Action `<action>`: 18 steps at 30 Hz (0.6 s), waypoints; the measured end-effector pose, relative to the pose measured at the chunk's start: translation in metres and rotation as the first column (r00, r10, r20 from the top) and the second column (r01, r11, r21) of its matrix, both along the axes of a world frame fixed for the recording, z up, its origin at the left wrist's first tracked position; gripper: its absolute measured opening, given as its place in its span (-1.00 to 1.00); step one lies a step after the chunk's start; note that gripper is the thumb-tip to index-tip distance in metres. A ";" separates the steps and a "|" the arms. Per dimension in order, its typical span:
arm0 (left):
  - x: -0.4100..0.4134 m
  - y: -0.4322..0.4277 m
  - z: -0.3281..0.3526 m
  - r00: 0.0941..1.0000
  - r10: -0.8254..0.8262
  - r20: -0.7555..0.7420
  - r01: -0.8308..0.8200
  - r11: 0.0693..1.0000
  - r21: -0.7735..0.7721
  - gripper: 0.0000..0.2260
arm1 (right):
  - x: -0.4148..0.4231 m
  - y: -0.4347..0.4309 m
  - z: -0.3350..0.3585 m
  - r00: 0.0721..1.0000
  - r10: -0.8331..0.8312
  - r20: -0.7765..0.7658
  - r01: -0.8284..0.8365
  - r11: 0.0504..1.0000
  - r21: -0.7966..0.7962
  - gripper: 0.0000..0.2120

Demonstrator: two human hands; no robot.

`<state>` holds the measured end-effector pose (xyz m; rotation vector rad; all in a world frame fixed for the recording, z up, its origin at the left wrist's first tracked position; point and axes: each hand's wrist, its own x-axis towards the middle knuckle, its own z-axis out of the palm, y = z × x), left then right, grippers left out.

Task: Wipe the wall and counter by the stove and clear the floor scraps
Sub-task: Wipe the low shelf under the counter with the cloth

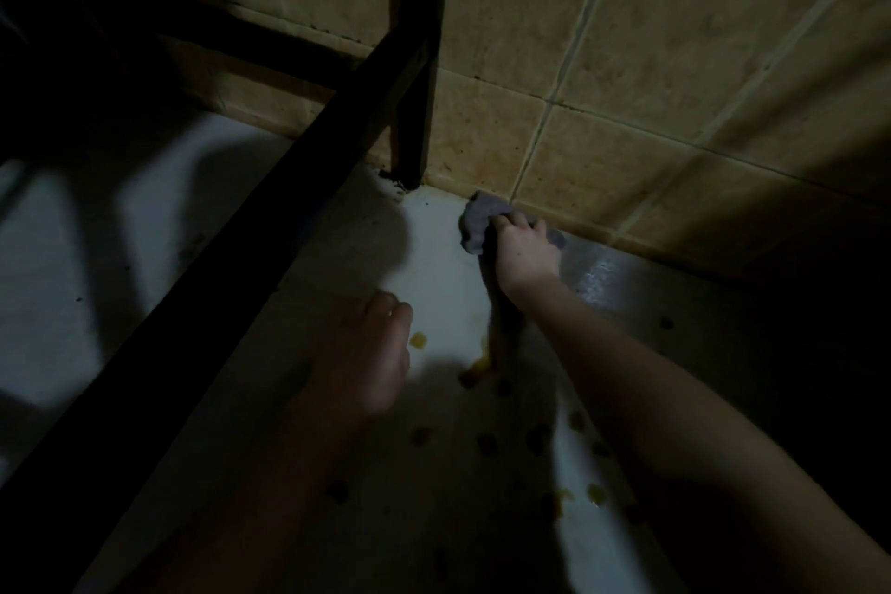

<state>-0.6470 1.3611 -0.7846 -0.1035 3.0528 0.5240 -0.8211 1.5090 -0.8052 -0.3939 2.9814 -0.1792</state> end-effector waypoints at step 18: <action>-0.002 0.010 0.001 0.991 -0.019 -0.132 0.030 0.996 0.078 -0.73 | 0.053 -0.020 0.009 0.943 0.324 0.072 -0.319 0.945 -0.069 -0.62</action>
